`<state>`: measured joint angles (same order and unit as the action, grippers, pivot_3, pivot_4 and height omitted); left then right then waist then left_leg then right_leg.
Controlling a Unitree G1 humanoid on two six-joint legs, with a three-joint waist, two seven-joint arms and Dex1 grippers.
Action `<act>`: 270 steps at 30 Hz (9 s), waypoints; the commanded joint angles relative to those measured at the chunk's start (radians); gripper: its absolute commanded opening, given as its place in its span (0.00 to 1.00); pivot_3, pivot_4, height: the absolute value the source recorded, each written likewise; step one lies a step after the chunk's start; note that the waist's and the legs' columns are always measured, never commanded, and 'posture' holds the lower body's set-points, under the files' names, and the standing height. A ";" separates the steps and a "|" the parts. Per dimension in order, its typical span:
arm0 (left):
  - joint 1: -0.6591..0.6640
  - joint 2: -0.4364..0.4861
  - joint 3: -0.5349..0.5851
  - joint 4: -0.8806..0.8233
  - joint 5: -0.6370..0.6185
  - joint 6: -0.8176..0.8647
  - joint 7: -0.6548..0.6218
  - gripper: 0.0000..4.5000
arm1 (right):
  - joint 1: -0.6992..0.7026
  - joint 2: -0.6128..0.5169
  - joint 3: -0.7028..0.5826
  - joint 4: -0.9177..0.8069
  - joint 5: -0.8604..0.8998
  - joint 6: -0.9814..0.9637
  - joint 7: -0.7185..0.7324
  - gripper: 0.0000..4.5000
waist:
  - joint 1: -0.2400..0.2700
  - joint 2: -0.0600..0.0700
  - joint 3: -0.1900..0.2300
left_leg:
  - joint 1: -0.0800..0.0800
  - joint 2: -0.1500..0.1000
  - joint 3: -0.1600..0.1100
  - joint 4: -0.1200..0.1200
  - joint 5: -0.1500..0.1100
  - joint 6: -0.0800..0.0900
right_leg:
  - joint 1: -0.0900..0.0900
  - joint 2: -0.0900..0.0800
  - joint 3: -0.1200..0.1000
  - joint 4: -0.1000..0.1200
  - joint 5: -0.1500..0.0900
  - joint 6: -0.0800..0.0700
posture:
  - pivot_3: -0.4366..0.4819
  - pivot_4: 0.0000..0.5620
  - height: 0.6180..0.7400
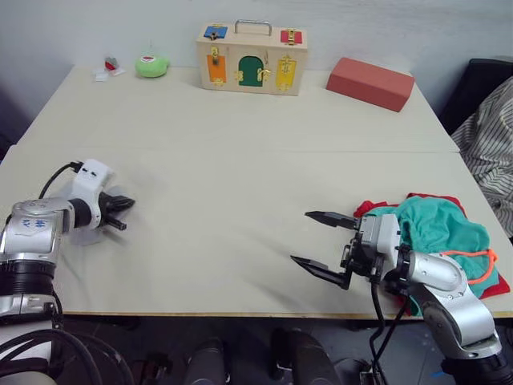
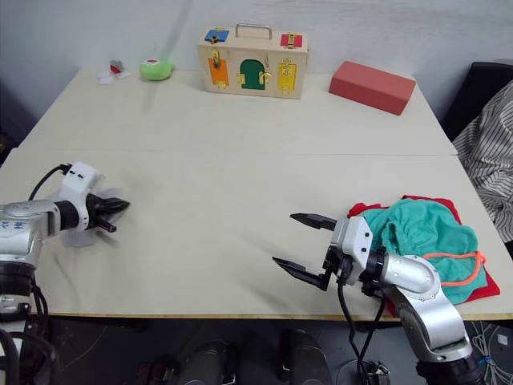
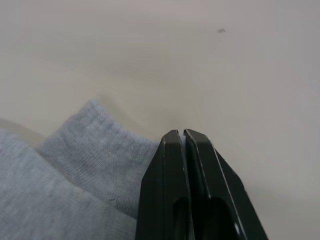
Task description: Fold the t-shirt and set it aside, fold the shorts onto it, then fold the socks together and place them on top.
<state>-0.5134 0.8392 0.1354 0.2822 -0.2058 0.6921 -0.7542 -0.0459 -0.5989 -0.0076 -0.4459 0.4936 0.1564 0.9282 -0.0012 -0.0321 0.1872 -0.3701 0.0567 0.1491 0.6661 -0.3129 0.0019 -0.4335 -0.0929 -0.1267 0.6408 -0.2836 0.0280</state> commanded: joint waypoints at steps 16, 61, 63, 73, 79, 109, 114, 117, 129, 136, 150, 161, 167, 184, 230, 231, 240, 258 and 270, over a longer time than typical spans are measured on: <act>0.057 -0.403 -0.363 -0.438 -0.091 0.053 0.000 0.00 | 0.088 -0.104 -0.050 -0.061 -0.010 0.026 0.006 1.00 | 0.010 0.000 0.000 | 0.002 -0.001 -0.002 0.000 0.001 0.001 | 0.003 0.000 0.001 -0.001 0.000 0.000 | 0.48 0.27 1.00; -0.427 -0.155 -0.286 0.904 0.351 -1.370 -0.369 0.44 | -0.314 0.194 0.456 0.340 -0.639 -0.141 -0.189 0.31 | -0.001 0.000 0.000 | -0.016 0.002 0.004 0.018 -0.002 0.007 | -0.011 0.011 -0.005 0.003 0.004 0.007 | 0.48 0.27 1.00; -0.428 -0.159 -0.286 0.911 0.346 -1.363 -0.393 0.30 | -0.328 0.203 0.454 0.359 -0.645 -0.136 -0.188 0.14 | -0.002 0.000 0.000 | -0.015 0.002 0.004 0.018 -0.002 0.007 | -0.011 0.011 -0.004 0.004 0.004 0.007 | 0.48 0.27 1.00; -0.299 -0.153 -0.222 0.775 0.203 -1.255 -0.623 0.00 | -0.327 0.135 0.423 0.373 -0.601 -0.213 -0.097 0.00 | -0.007 0.001 -0.001 | -0.015 0.003 0.004 0.018 -0.002 0.007 | -0.011 0.011 -0.004 0.005 0.003 0.007 | 0.48 0.27 1.00; -0.094 -0.075 -0.155 0.423 0.070 -1.057 -0.666 0.00 | -0.383 0.059 0.396 0.472 -0.489 -0.353 0.086 0.00 | -0.029 0.002 0.000 | -0.015 0.004 0.005 0.018 -0.003 0.007 | -0.011 0.011 -0.002 0.006 0.004 0.007 | 0.48 0.27 1.00; 0.497 0.161 0.181 -0.463 -0.413 0.045 -0.351 0.86 | -0.269 -0.129 0.175 0.257 -0.062 -0.007 0.231 0.86 | -0.020 0.004 0.001 | -0.007 0.009 0.006 0.015 -0.006 -0.001 | -0.011 0.009 0.011 0.010 -0.002 -0.004 | 0.48 0.27 1.00; 0.240 0.150 0.049 -0.315 -0.443 0.271 -0.317 0.99 | -0.167 -0.146 0.114 0.023 0.290 0.611 -0.023 1.00 | -0.012 0.005 0.001 | -0.003 0.009 0.005 0.015 -0.008 0.001 | -0.009 0.009 0.012 0.012 -0.003 -0.005 | 0.48 0.27 1.00; 0.101 0.101 -0.071 -0.197 -0.355 0.239 -0.303 0.99 | -0.163 -0.102 0.101 -0.034 0.457 0.875 -0.194 1.00 | -0.014 0.004 0.001 | -0.003 0.009 0.005 0.014 -0.006 -0.003 | -0.009 0.009 0.012 0.013 -0.004 -0.007 | 0.48 0.27 1.00; -0.215 -0.086 -0.301 0.178 -0.143 0.080 -0.387 0.99 | -0.268 0.179 0.133 -0.006 0.513 1.197 -0.558 1.00 | -0.010 0.001 -0.001 | -0.004 0.010 0.006 0.014 -0.004 -0.006 | -0.011 0.013 0.012 0.014 -0.005 -0.008 | 0.48 0.27 1.00; -0.226 -0.132 -0.314 0.199 -0.100 0.032 -0.424 0.58 | -0.274 0.243 0.162 0.007 0.482 1.219 -0.588 0.87 | -0.006 0.001 -0.001 | -0.004 0.010 0.006 0.014 -0.005 -0.006 | -0.011 0.013 0.012 0.014 -0.005 -0.008 | 0.48 0.27 1.00; -0.174 -0.186 -0.190 0.147 -0.134 -0.025 -0.374 0.00 | -0.290 0.232 0.142 0.048 0.455 1.203 -0.529 0.01 | -0.006 0.000 -0.001 | -0.004 0.010 0.006 0.014 -0.004 -0.006 | -0.011 0.013 0.012 0.014 -0.005 -0.007 | 0.48 0.27 1.00; -0.087 -0.135 -0.062 -0.029 -0.222 0.111 -0.339 0.00 | -0.360 0.160 0.069 0.059 0.524 1.251 -0.425 0.01 | -0.014 0.001 -0.001 | -0.005 0.011 0.006 0.013 -0.005 -0.006 | -0.011 0.013 0.012 0.013 -0.005 -0.007 | 0.48 0.27 1.00; 0.052 -0.102 0.062 -0.270 -0.327 0.266 -0.246 0.00 | -0.479 0.054 0.045 0.128 0.538 1.276 -0.322 0.01 | -0.031 0.001 0.000 | -0.005 0.011 0.006 0.012 -0.005 -0.005 | -0.011 0.012 0.012 0.012 -0.005 -0.007 | 0.48 0.27 1.00; 0.549 -0.286 0.396 -0.778 -0.545 0.403 0.089 0.00 | -0.773 -0.027 0.337 0.468 0.222 1.031 0.019 0.01 | -0.028 0.001 0.000 | -0.002 0.010 0.007 0.000 -0.002 -0.009 | -0.012 0.012 0.013 0.006 -0.005 -0.007 | 0.48 0.27 1.00; 0.521 -0.200 -0.051 -0.541 -0.176 -0.380 -0.113 0.00 | -0.293 0.305 0.389 0.400 -0.302 -0.058 -0.036 0.01 | -0.030 0.003 0.001 | -0.002 0.011 0.008 -0.004 -0.003 -0.010 | -0.012 0.013 0.011 0.002 -0.004 -0.008 | 0.48 0.27 1.00; 0.526 -0.207 -0.065 -0.506 -0.148 -0.413 -0.107 0.00 | -0.283 0.303 0.391 0.426 -0.322 -0.089 -0.040 0.01 | -0.029 0.003 0.001 | -0.002 0.011 0.008 -0.004 -0.003 -0.011 | -0.012 0.013 0.011 0.002 -0.005 -0.008 | 0.48 0.27 1.00; 0.520 -0.272 0.002 -0.407 -0.188 -0.581 -0.107 0.00 | -0.229 0.249 0.290 0.490 -0.354 -0.123 -0.122 0.01 | -0.027 0.003 0.001 | 0.001 0.011 0.008 -0.004 -0.003 -0.005 | -0.011 0.012 0.011 0.004 -0.003 -0.010 | 0.48 0.27 1.00; 0.466 0.061 0.314 -0.403 -0.650 0.268 -0.028 0.56 | -0.435 0.293 0.407 0.540 -0.383 -0.134 0.030 0.00 | -0.035 0.003 0.001 | 0.000 0.014 0.007 -0.005 0.000 -0.012 | -0.012 0.015 0.010 0.005 -0.004 -0.011 | 0.48 0.27 1.00; 0.202 0.035 0.178 -0.282 -0.672 0.637 0.061 0.76 | -0.445 0.325 0.421 0.671 -0.434 -0.220 0.023 0.00 | -0.029 0.001 0.000 | 0.000 0.011 0.007 -0.004 0.001 -0.014 | -0.011 0.013 0.011 0.006 -0.004 -0.011 | 0.48 0.27 1.00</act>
<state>-0.2983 0.8755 0.3208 0.0012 -0.8676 1.3062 -0.6969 -0.5014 -0.2756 0.4203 0.2162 0.0676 -0.0614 0.9495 -0.0303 -0.0310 0.1875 -0.3698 0.0679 0.1559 0.6623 -0.3119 -0.0127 -0.4448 -0.0798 -0.1159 0.6470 -0.2874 0.0170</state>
